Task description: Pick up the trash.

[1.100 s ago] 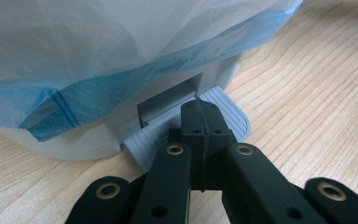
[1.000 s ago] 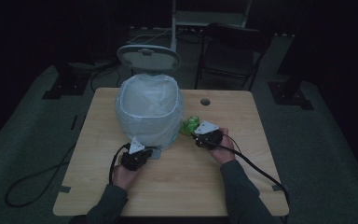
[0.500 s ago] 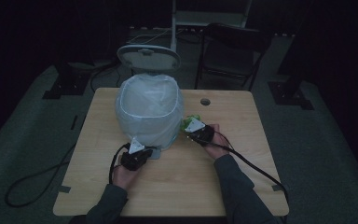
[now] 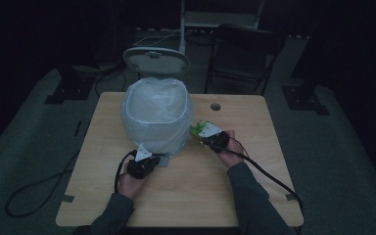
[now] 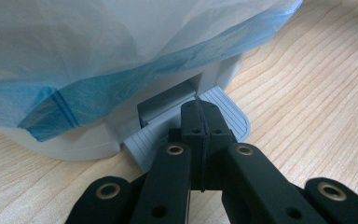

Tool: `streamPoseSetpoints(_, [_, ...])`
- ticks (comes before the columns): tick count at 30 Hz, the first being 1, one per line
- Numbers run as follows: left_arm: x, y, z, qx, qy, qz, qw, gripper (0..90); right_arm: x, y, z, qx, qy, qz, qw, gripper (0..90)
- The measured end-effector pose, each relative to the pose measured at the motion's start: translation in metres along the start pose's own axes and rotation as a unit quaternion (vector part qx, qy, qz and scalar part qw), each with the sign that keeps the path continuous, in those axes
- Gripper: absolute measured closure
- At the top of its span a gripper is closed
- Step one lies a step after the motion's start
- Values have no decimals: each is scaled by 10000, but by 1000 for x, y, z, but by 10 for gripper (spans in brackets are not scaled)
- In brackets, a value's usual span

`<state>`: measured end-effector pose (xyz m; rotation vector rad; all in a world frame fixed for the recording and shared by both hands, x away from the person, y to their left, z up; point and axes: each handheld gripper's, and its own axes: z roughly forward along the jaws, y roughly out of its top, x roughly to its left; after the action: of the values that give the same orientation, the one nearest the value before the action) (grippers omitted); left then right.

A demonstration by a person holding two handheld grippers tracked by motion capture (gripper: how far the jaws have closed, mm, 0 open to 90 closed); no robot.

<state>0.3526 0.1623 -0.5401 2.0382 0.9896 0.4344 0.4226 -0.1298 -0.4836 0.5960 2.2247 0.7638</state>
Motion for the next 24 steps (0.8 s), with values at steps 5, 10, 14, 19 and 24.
streamPoseSetpoints(5, [0, 0, 0, -4, -5, -6, 10000, 900, -4, 2, -6, -72, -17, 45, 10000, 889])
streamPoseSetpoints(10, [0, 0, 0, -2, -7, -10, 10000, 900, -10, 4, -13, -120, -51, 123, 9998, 889])
streamPoseSetpoints(14, [0, 0, 0, -2, -16, -15, 10000, 900, -15, 5, -19, -175, -51, 189, 9997, 888])
streamPoseSetpoints(19, [1, 0, 0, -15, -25, -35, 10000, 900, -22, 4, -24, -233, -36, 268, 9994, 888])
streamPoseSetpoints(24, [0, 0, 0, -18, -33, -57, 10000, 900, -28, 4, -29, -323, -20, 395, 9987, 888])
